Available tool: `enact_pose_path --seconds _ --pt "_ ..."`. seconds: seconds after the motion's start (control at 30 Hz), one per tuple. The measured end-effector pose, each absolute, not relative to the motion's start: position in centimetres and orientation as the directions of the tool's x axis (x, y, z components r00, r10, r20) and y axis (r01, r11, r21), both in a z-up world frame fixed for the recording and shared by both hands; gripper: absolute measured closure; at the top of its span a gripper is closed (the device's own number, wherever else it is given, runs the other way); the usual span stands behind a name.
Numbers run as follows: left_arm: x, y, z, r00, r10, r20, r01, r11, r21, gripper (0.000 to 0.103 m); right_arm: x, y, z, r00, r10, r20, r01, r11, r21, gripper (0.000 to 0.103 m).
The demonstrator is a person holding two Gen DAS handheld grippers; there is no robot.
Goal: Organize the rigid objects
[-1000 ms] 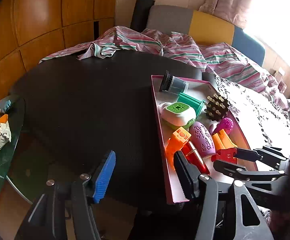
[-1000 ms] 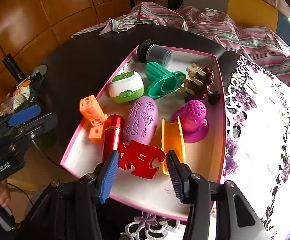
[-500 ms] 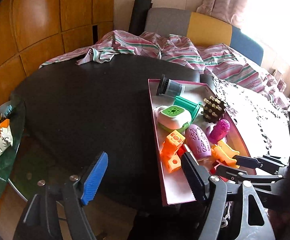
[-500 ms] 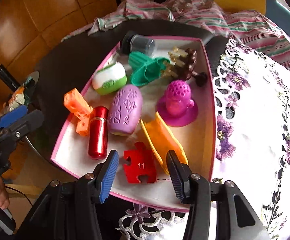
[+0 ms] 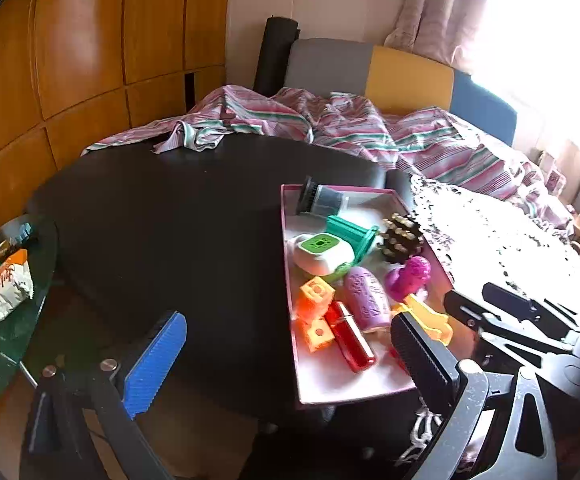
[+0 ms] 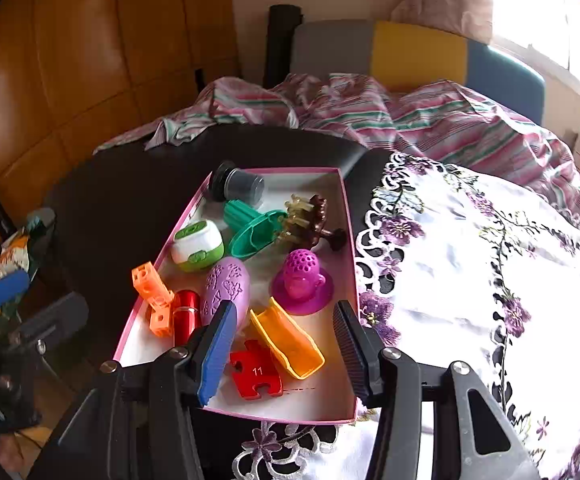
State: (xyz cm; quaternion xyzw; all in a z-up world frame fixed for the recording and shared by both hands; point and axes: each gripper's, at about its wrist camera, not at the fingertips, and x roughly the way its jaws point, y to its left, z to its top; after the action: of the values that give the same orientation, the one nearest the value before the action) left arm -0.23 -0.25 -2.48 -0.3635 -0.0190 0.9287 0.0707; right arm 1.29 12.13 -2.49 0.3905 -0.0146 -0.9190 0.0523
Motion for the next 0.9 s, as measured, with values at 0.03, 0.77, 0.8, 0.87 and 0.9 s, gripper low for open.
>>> enact_pose_path --seconds 0.03,0.77,0.8,0.87,0.9 --pt "0.0 -0.2 -2.4 -0.727 0.146 -0.671 -0.118 -0.989 -0.087 0.000 1.4 12.2 -2.4 -0.690 -0.107 -0.716 0.081 -0.994 0.070 0.052" --pt "2.0 -0.4 -0.8 -0.782 0.051 -0.621 -0.026 -0.998 -0.049 0.000 3.0 11.8 -1.7 -0.709 -0.082 -0.701 0.071 -0.996 0.045 0.052" --pt "2.0 -0.3 -0.8 -0.783 0.048 -0.620 -0.025 -0.999 -0.046 0.000 3.0 11.7 -1.7 -0.709 -0.082 -0.701 0.073 -0.996 0.042 0.052" --pt "2.0 -0.3 -0.9 -0.783 0.043 -0.621 -0.023 -0.999 -0.039 0.000 3.0 11.6 -1.8 -0.708 -0.082 -0.701 0.076 -0.996 0.040 0.052" --pt "2.0 -0.3 -0.9 -0.783 0.043 -0.621 -0.023 -0.999 -0.041 0.000 3.0 11.6 -1.8 -0.707 -0.084 -0.702 0.078 -0.996 0.041 0.052"
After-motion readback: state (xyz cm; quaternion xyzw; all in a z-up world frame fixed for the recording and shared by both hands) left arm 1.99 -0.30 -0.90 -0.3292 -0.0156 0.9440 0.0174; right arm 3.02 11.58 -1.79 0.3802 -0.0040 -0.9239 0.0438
